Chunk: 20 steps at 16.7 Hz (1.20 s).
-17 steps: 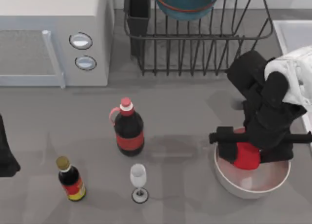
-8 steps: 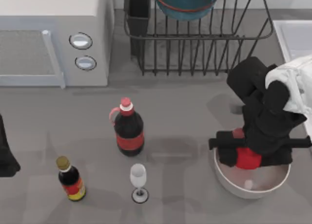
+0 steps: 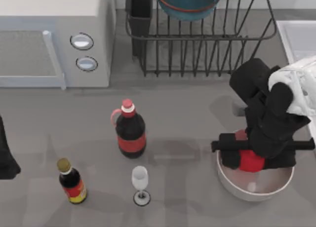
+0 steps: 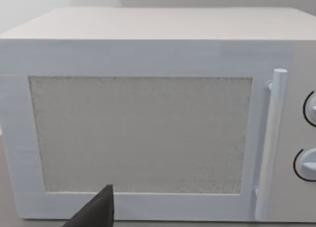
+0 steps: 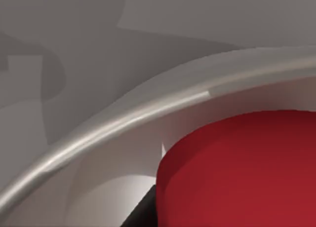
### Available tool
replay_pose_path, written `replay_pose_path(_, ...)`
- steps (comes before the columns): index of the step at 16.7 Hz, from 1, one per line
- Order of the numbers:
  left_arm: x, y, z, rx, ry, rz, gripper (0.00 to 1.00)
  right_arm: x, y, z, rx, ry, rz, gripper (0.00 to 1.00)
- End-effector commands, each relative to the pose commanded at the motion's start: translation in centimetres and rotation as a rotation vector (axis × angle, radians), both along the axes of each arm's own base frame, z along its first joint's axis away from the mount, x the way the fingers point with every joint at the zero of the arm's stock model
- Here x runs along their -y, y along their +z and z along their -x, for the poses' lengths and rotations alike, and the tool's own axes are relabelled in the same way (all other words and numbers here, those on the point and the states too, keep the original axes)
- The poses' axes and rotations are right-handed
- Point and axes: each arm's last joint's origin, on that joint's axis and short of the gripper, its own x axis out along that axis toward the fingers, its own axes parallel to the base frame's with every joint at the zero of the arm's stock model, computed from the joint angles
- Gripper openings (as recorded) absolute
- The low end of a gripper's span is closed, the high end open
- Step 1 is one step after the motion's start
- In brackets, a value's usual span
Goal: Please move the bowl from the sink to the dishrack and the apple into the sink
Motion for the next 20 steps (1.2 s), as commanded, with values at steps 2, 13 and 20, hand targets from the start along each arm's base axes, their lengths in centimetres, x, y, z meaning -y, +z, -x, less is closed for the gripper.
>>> replay_pose_path(2,0.0,0.0,0.0,0.0,0.0,0.0,1.0,0.0,0.0,0.0,0.0,0.0,0.0,0.1)
replay_pose_path(13,0.0,0.0,0.0,0.0,0.0,0.0,1.0,-0.5,3.5,0.6,0.053,0.023,-0.03,0.0)
replay_pose_path(20,0.0,0.0,0.0,0.0,0.0,0.0,1.0,-0.7,10.0,0.3,0.034,0.02,-0.02,0.0)
